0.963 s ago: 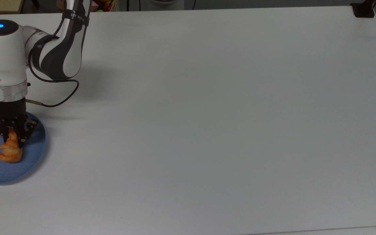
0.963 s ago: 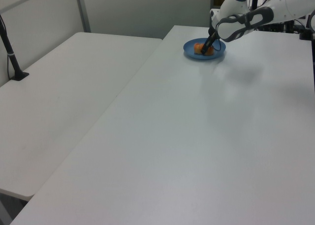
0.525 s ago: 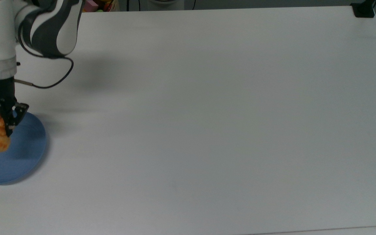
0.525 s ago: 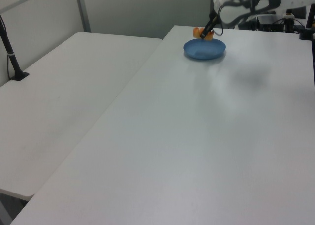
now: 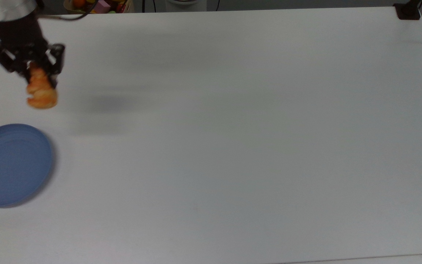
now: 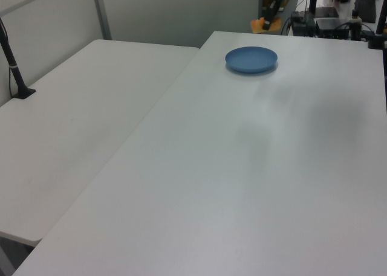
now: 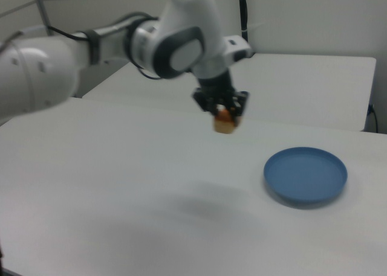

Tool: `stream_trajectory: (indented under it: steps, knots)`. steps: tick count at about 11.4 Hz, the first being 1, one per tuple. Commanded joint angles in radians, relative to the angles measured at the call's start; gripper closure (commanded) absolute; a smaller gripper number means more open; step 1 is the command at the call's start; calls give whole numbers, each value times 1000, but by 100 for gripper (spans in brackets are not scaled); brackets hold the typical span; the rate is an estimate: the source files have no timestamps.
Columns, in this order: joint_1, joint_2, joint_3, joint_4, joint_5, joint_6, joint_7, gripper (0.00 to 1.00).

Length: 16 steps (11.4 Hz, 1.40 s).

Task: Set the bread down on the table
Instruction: 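Lift the bread roll off the plate and carry it away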

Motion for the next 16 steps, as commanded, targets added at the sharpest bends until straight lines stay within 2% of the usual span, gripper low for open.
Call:
stream_trajectory:
  steps: [1, 3, 7, 9, 11, 14, 16]
  knots:
    - [82, -239, -6, -274, 0, -91, -33, 54]
    - [124, -309, -6, -350, -6, -166, -57, 53]
    - [193, -421, -6, -525, -10, -179, -61, 53]
    - [243, -421, -6, -568, -14, -182, -51, 53]
    - [297, -421, -6, -663, -56, -170, -44, 53]
    - [316, -392, 4, -747, -67, -103, -42, 53]
    - [316, -352, 26, -778, -72, -23, 14, 53]
